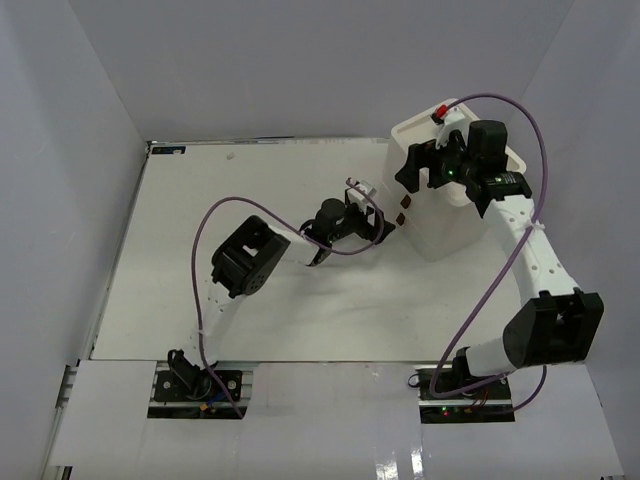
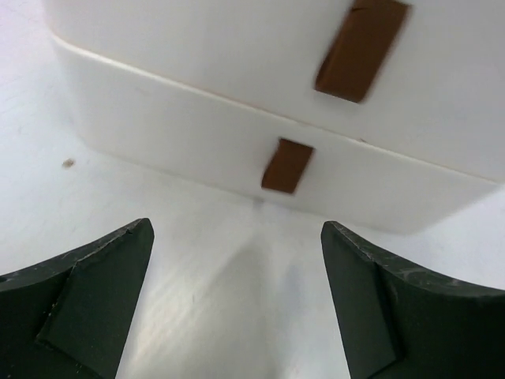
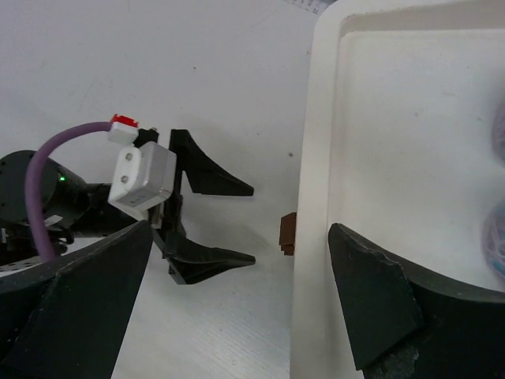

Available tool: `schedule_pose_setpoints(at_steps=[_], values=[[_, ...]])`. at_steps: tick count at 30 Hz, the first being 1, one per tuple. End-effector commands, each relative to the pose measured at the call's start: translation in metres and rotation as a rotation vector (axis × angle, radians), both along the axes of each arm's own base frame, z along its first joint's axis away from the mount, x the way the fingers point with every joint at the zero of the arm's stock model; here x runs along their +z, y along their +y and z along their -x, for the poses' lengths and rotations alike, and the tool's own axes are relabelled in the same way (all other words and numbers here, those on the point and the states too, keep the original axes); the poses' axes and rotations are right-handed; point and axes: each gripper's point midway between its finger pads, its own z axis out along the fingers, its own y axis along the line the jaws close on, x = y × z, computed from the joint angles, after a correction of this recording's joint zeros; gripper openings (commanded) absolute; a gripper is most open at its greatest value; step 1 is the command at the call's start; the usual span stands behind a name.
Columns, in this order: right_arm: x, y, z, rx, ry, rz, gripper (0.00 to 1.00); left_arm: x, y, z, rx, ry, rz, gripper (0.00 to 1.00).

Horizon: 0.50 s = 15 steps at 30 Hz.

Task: Sort the stationery into containers
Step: Close the drawer in the storage box, then reset both arms

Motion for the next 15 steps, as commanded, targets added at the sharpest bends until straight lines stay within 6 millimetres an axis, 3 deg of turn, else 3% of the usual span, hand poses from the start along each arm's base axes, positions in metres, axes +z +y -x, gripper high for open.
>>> schedule_pose_setpoints(at_steps=[1, 2, 3, 4, 5, 6, 7, 8, 9, 10, 11, 13, 14, 15], values=[[0.068, -0.009, 0.02, -0.052, -0.138, -0.013, 0.98, 0.133, 0.029, 0.01, 0.055, -0.181, 0.123, 0.98], [0.077, -0.015, 0.022, -0.082, -0.168, -0.004, 0.97, 0.145, 0.038, 0.013, 0.071, -0.187, 0.118, 0.98], [0.094, -0.021, 0.035, -0.106, -0.225, -0.001, 0.97, 0.137, 0.054, 0.015, 0.108, -0.146, 0.069, 0.98], [0.103, -0.027, 0.04, -0.13, -0.256, 0.004, 0.96, 0.147, 0.062, 0.018, 0.126, -0.137, 0.057, 0.98], [0.113, -0.038, 0.044, -0.187, -0.304, 0.016, 0.95, 0.187, 0.077, 0.025, 0.154, -0.165, 0.09, 0.98], [0.135, -0.046, 0.063, -0.219, -0.379, 0.009, 0.95, 0.181, 0.092, 0.026, 0.206, -0.106, 0.035, 0.98], [0.13, -0.052, 0.07, -0.247, -0.386, 0.015, 0.93, 0.187, 0.102, 0.033, 0.228, -0.077, 0.025, 0.98], [0.139, -0.066, 0.076, -0.325, -0.428, 0.022, 0.9, 0.226, 0.119, 0.046, 0.251, -0.105, 0.065, 0.98], [0.156, -0.078, 0.098, -0.38, -0.489, -0.005, 0.9, 0.222, 0.132, 0.055, 0.273, -0.056, 0.018, 0.98], [0.146, -0.085, 0.103, -0.423, -0.479, -0.006, 0.9, 0.23, 0.149, 0.058, 0.337, -0.035, 0.019, 0.98], [0.16, -0.103, 0.125, -0.508, -0.542, -0.022, 0.9, 0.249, 0.17, 0.078, 0.357, -0.023, 0.017, 0.98], [0.163, -0.117, 0.144, -0.581, -0.576, -0.043, 0.9, 0.267, 0.197, 0.095, 0.405, -0.018, 0.019, 0.98], [0.155, -0.126, 0.152, -0.627, -0.578, -0.035, 0.9, 0.272, 0.209, 0.106, 0.424, -0.008, 0.018, 0.98], [0.162, -0.134, 0.172, -0.657, -0.626, -0.053, 0.9, 0.286, 0.233, 0.126, 0.452, -0.005, 0.022, 0.98]])
